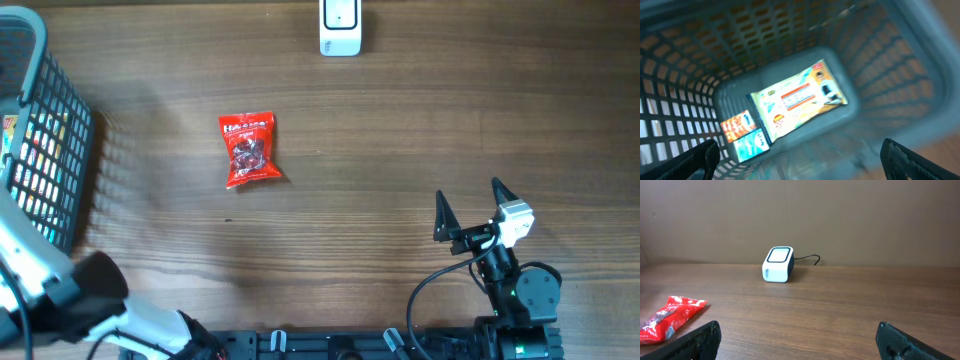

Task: Scan the item barcode
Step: 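Move the left gripper back into the grey basket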

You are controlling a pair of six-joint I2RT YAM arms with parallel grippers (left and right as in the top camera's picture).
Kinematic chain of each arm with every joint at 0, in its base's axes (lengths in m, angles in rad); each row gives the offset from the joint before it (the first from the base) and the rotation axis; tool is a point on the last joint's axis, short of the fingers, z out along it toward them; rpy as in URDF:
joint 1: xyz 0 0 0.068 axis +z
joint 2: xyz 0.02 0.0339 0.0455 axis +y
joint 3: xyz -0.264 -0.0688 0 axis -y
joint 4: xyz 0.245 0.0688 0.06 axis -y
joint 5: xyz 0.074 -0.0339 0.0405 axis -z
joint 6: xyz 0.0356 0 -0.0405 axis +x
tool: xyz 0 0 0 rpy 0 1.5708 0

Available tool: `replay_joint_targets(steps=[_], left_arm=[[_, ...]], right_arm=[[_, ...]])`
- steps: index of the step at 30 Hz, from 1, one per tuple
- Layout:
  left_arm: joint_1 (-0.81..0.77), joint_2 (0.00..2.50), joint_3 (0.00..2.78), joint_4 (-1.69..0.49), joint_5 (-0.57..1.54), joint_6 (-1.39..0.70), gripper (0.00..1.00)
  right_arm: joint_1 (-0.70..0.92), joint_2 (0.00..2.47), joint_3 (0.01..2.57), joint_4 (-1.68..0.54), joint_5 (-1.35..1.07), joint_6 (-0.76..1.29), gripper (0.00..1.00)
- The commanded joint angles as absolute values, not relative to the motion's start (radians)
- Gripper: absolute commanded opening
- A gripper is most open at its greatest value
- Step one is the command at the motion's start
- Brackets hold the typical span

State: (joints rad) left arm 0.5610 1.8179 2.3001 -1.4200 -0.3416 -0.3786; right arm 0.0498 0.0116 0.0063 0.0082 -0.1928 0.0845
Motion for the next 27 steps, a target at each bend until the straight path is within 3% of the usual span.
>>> replay_joint_targets(steps=[1,18,27], left_arm=[[0.620,1.908,2.294,-1.412,-0.285,-0.358,1.00],[0.681,2.256,2.294,-1.301,-0.224,-0.131,1.00],[0.709,2.337,2.291,-1.305,-0.060,0.019,1.00]], right_arm=[[0.053,0.005,0.005,0.013,-0.180,0.079,1.00],[0.053,0.005,0.005,0.013,-0.180,0.079,1.00],[0.053,0.005,0.005,0.013,-0.180,0.078,1.00]])
